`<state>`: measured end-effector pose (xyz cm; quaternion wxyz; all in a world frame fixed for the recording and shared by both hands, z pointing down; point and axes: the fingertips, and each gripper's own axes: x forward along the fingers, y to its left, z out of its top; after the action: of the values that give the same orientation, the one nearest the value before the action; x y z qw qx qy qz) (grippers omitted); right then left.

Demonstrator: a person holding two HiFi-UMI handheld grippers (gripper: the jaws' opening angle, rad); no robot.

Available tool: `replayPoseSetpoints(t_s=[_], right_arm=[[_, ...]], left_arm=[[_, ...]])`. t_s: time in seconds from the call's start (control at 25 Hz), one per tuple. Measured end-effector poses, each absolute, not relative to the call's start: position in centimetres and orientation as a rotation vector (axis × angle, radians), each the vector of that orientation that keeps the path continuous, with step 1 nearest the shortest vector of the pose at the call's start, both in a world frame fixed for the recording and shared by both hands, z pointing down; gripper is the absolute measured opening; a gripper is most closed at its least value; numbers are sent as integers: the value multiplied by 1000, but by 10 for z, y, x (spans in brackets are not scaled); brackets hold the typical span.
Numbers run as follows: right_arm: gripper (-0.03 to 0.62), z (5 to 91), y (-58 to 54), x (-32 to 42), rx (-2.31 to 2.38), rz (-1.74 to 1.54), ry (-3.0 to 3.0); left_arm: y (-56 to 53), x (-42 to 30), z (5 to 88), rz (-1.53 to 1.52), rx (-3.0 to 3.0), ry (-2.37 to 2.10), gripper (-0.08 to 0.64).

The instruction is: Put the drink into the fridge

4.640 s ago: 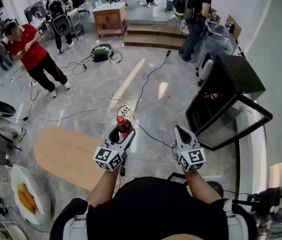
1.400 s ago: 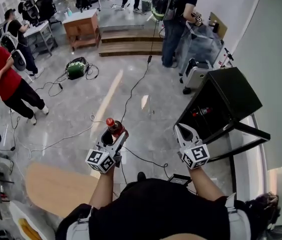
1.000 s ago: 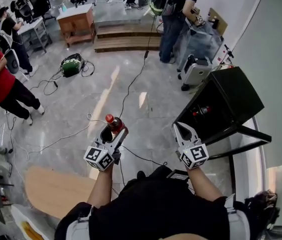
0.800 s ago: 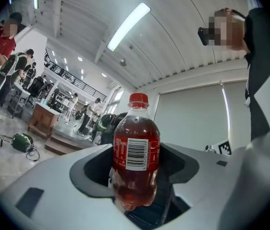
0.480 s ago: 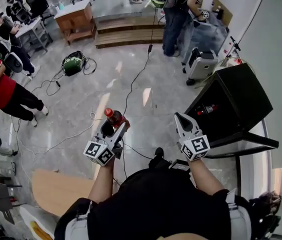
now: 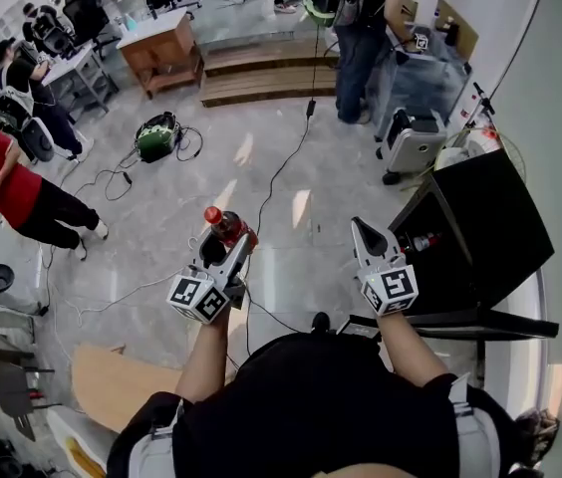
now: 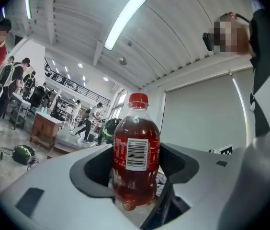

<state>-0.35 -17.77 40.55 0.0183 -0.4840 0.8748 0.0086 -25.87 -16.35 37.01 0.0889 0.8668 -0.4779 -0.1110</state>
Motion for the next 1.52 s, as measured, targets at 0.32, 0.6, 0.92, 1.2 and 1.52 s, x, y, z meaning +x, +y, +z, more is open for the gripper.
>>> replayPoseSetpoints(t_s=[0.32,0.6,0.92,1.2,1.52], right_arm=[[23,421,-221,10,-1412,-22,2727],[23,421,-246,10,-1411,-35,2709],[23,430,-264,3,-1452,-59,2697],[23,432,-271,-31,-1437,-63,2736],[23,422,-300,-62,-1450,-54,2745]], left_arm=[[-186,-256,368,-319,2524,-1539,311],[-200,-258,372,-258,2504,-1588,311],[-220,-267,376,-255,2513,-1642,310],[-241,-299,379,-277,2504,-1650,311],[-272,-331,377,-257,2529,-1619,311]])
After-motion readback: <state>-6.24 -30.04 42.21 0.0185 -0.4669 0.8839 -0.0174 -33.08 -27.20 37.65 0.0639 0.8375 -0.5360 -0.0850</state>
